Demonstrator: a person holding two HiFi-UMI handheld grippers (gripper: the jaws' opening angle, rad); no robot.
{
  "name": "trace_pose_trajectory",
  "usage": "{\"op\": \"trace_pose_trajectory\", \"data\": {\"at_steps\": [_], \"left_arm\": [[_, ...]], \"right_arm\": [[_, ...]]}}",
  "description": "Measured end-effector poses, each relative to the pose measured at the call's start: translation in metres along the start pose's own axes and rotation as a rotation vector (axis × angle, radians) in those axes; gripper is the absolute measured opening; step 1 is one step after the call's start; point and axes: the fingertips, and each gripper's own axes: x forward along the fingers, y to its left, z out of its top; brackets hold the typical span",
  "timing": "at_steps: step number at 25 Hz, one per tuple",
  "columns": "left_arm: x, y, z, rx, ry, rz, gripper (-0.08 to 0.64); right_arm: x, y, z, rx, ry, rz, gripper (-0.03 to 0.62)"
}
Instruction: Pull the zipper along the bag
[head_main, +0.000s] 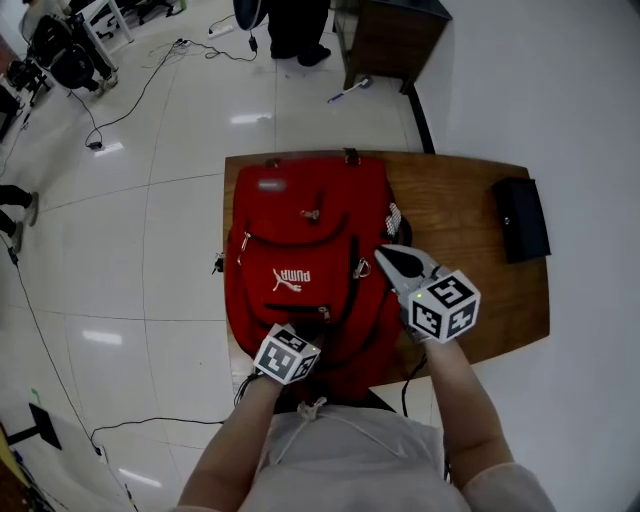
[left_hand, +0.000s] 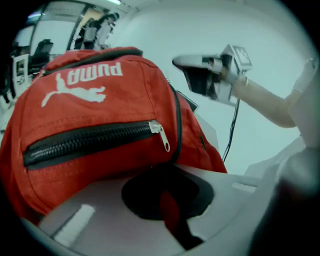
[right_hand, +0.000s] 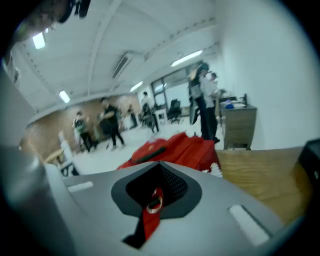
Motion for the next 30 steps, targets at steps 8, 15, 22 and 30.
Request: {"op": "trace_pose_trajectory", "data": {"at_steps": [8,15,22,30], "left_arm": [[0.001,0.002,-0.004,0.026,0.013,0.009,0.006],[-0.004,-0.002,-0.001,0.033,-0.041,-0.009,0.006],[-0.059,-0.019,0.042,0.11,-0.305,0.034,0.006],[-0.19,-0.075,0.121,0.217,-0.723,0.188,0.006]], "right_arm": [[-0.023,-0.044,0.053,0.007,-0.043,-0.08,0.002],[-0.022,-0.024,0.005,0.048,0.0,-0.037,0.003],[-0.039,0.007,-0.004,-0.068,-0.013,-0.037,0.006],[-0.096,0.066,0.008,-0.173,-0.169,-0.019,0.006]]}}
